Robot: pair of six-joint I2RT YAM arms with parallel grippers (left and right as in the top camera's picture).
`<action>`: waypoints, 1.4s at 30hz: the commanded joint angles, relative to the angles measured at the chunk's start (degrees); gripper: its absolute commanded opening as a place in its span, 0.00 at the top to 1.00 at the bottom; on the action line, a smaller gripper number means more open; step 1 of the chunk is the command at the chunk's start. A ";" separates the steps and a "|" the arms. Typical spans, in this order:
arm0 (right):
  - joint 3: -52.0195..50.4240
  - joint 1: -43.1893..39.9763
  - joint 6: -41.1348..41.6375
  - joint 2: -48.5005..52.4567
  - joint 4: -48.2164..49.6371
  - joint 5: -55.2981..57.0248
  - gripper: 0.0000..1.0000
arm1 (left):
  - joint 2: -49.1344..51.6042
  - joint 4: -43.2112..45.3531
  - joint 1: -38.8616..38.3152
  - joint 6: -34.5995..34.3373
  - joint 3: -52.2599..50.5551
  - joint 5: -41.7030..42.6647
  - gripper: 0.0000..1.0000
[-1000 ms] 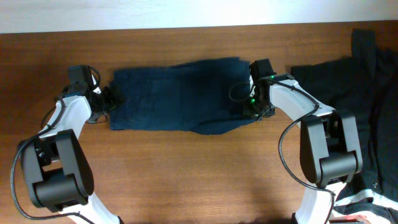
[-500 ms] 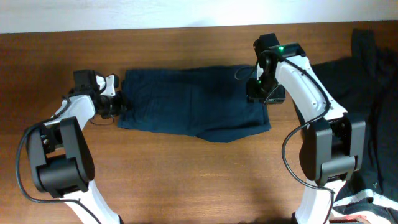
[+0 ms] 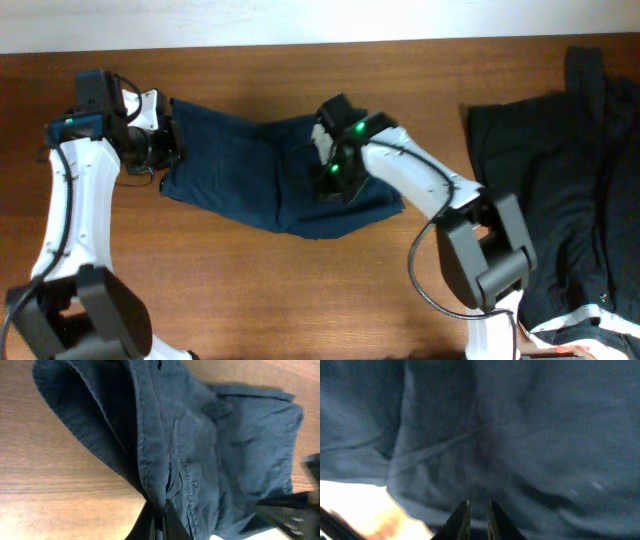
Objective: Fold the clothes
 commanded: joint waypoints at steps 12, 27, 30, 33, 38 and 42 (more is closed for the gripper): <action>-5.11 6.38 1.31 -0.42 13.68 -2.29 0.83 | -7.91 -9.01 -14.62 0.87 7.56 -1.36 1.00; -15.69 -9.29 -1.01 -3.69 -3.96 7.78 0.83 | 2.64 -7.56 -35.04 -5.79 3.61 -0.87 0.87; -15.63 -9.70 -1.01 -3.72 -5.22 7.82 0.78 | 3.58 -4.42 -37.38 -5.44 4.33 -0.94 0.38; -12.92 -15.17 -1.01 -5.01 -12.92 9.70 0.76 | 3.58 2.62 -31.41 -4.55 10.58 -6.91 0.23; -5.18 -21.24 -6.95 -13.00 -20.48 0.15 0.77 | 8.72 17.46 -23.45 -0.50 10.86 -8.00 0.22; -5.20 -17.33 -8.72 -16.11 -17.88 -13.16 0.76 | 21.55 21.97 -22.03 -0.17 10.86 -7.93 0.22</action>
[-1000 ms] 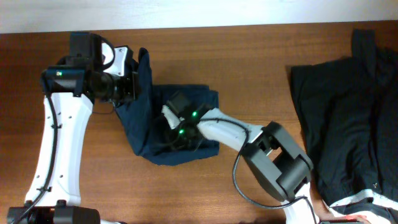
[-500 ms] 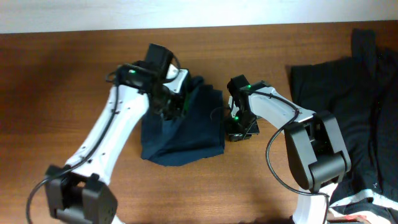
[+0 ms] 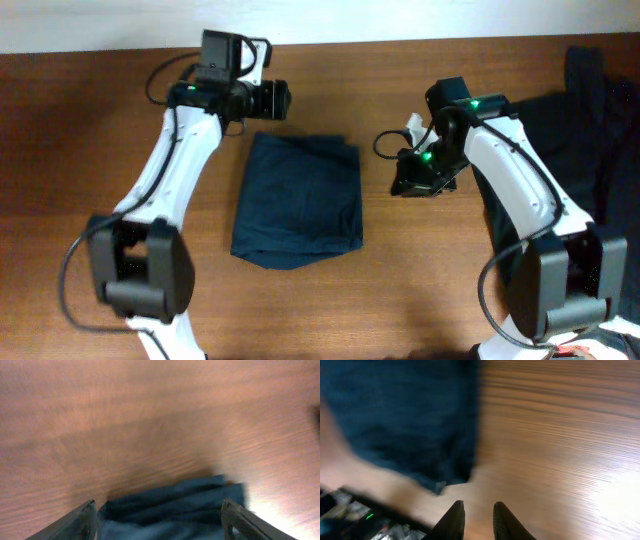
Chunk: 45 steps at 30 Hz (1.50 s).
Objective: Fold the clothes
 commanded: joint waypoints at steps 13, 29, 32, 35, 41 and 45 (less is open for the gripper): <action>-2.71 19.17 2.97 20.41 7.96 10.05 0.70 | 16.04 -41.22 5.53 1.22 0.52 -10.21 0.28; 21.92 9.49 2.99 3.37 -11.87 20.11 0.55 | 11.56 -25.00 1.09 11.58 -5.33 17.42 0.01; 21.92 7.58 3.15 3.08 -13.81 20.13 0.56 | 11.56 -23.61 -4.46 11.63 -7.69 16.15 0.54; 21.92 7.58 3.17 3.08 -13.88 21.24 0.56 | 11.39 -22.95 -2.67 11.56 -6.05 14.10 1.00; 21.92 7.58 3.17 3.08 -14.01 22.51 0.56 | 8.96 -20.98 27.34 4.98 7.28 -0.17 1.00; 21.92 7.58 3.43 3.08 -14.62 22.49 0.56 | 8.98 -11.04 40.11 8.79 7.28 -10.75 0.99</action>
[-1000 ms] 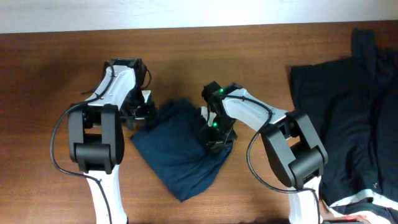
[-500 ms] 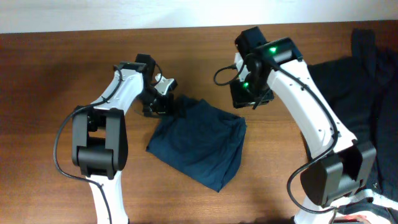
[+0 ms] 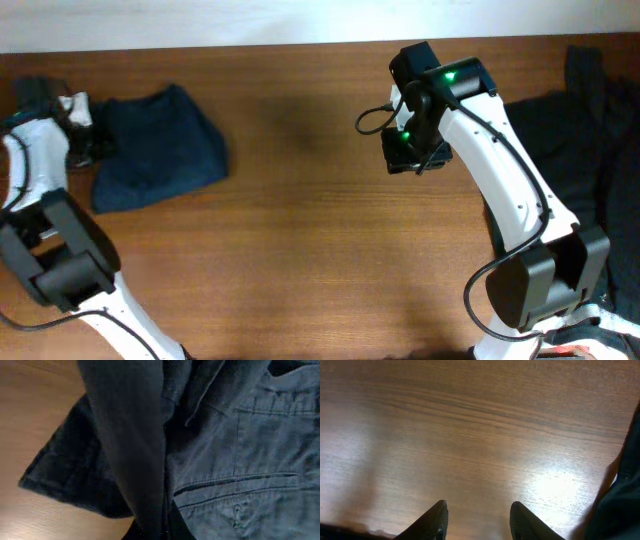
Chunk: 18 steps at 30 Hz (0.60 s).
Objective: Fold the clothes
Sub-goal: 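Carry the folded shorts to the left table edge with the left gripper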
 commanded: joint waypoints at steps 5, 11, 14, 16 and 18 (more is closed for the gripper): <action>0.66 -0.15 1.49 -1.95 -0.92 0.94 0.56 | -2.19 11.06 4.50 4.13 1.14 -15.78 0.13; 0.66 -0.15 1.49 -1.92 -0.90 0.94 0.56 | -1.84 3.69 -4.04 1.97 13.66 1.29 0.01; 0.63 -0.15 1.49 -1.92 -1.27 0.94 0.56 | 2.84 3.28 -14.43 1.27 13.66 5.09 0.01; 0.63 -0.15 1.46 -1.95 -1.73 0.94 0.56 | 8.33 2.86 -18.93 -0.28 13.66 5.09 0.01; 0.63 -0.15 1.46 -1.95 -2.19 0.96 0.56 | 12.02 -0.35 -20.02 -0.46 13.66 4.09 0.01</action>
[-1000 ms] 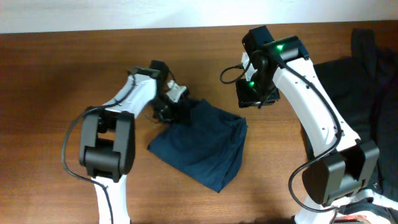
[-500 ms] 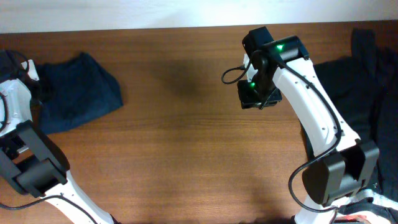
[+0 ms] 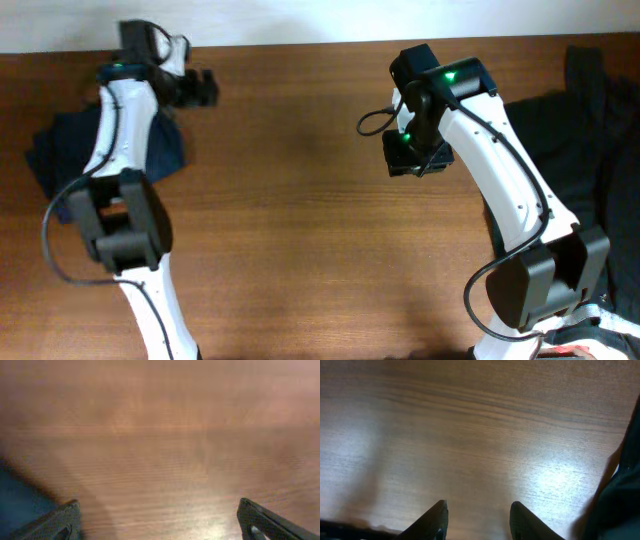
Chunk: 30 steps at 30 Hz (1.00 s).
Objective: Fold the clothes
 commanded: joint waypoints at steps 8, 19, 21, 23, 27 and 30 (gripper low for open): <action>0.63 -0.15 0.50 -1.92 -0.42 0.98 0.56 | 5.31 -25.35 10.23 -4.76 0.13 -16.35 0.01; -4.94 -15.19 0.24 -1.18 0.22 -6.27 0.11 | 3.89 -33.22 -13.94 1.33 0.15 -4.98 0.01; -11.06 -16.28 0.20 -1.25 -1.55 -6.93 0.11 | 3.89 -43.78 -14.40 0.46 0.15 -4.98 0.01; -17.07 -16.17 0.22 -1.55 -1.51 -8.59 0.12 | 3.78 -49.59 -14.40 0.02 0.09 -4.96 0.01; -33.83 -16.17 -0.81 -12.02 6.91 -9.44 0.12 | -5.29 -48.74 -14.43 -0.07 -9.03 -4.52 0.01; -43.76 -16.17 -0.55 -26.40 16.46 -10.49 0.03 | -18.29 -39.82 -14.43 -1.29 -21.31 -4.52 0.01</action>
